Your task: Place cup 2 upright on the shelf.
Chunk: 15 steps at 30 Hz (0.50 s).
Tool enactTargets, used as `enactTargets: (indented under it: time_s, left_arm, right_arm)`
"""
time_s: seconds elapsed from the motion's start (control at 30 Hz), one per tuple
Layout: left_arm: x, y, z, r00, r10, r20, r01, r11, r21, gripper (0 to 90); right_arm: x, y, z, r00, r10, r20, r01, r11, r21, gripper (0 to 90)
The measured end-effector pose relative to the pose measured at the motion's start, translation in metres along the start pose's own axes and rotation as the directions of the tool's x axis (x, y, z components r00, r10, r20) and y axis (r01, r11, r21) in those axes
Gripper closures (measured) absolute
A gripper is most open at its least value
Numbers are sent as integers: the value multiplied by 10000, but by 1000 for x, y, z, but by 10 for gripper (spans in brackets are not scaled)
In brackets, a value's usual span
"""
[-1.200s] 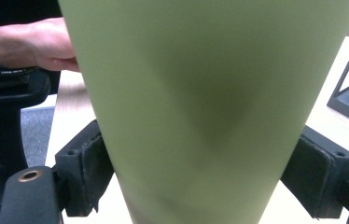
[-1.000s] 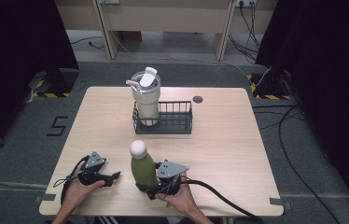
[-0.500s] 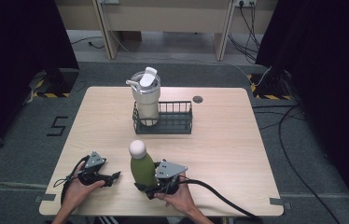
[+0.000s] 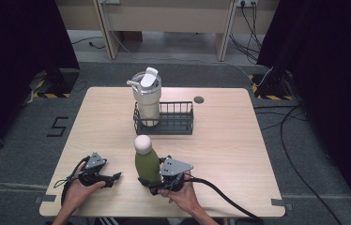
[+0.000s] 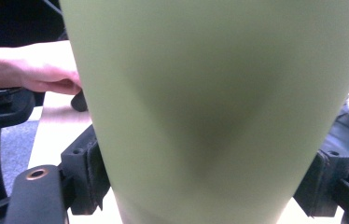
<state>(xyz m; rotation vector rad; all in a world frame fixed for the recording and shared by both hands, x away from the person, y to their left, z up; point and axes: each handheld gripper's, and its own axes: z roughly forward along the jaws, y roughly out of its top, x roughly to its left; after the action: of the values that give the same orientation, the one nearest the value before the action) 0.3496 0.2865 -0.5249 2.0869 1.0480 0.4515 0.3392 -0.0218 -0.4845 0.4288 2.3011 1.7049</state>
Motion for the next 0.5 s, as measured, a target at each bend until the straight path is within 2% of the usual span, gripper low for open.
enactTargets:
  time_s: [0.2, 0.5]
  left_arm:
    - [0, 0, 0, 10000, -16, 9, 16, 10000, -2, 137]
    - [0, 0, 0, 10000, -13, 8, 13, 10000, -1, 137]
  right_arm:
    - [-9, 6, -6, 9993, 40, 383, -42, 10000, 63, 208]
    - [-18, 10, -10, 9981, 211, 571, -216, 9997, 82, 209]
